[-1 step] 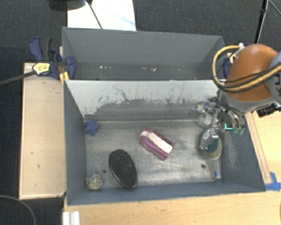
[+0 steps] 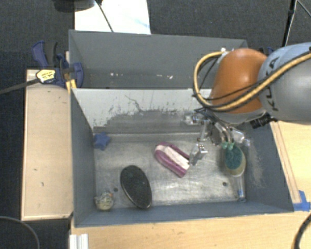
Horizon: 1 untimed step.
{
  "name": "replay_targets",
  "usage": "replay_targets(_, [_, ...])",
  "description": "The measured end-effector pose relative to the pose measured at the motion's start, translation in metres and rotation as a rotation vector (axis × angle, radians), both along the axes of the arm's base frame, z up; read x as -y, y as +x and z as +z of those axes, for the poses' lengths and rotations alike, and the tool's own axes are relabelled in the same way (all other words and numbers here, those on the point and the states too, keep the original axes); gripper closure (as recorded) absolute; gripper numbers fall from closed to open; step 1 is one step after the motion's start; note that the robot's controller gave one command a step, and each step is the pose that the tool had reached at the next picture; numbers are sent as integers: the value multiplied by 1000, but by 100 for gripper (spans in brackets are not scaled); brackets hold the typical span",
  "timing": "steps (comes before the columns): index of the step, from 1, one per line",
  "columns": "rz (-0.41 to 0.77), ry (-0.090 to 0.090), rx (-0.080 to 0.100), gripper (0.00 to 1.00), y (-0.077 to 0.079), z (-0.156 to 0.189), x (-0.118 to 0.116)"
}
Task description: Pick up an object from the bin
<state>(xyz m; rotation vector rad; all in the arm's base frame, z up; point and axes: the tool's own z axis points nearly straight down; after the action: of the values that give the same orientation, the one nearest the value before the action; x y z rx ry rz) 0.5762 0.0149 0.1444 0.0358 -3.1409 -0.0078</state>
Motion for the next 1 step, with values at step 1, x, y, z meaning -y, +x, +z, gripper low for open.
replay_targets(1, [-63, -5, 17, 0, 11, -49, -13])
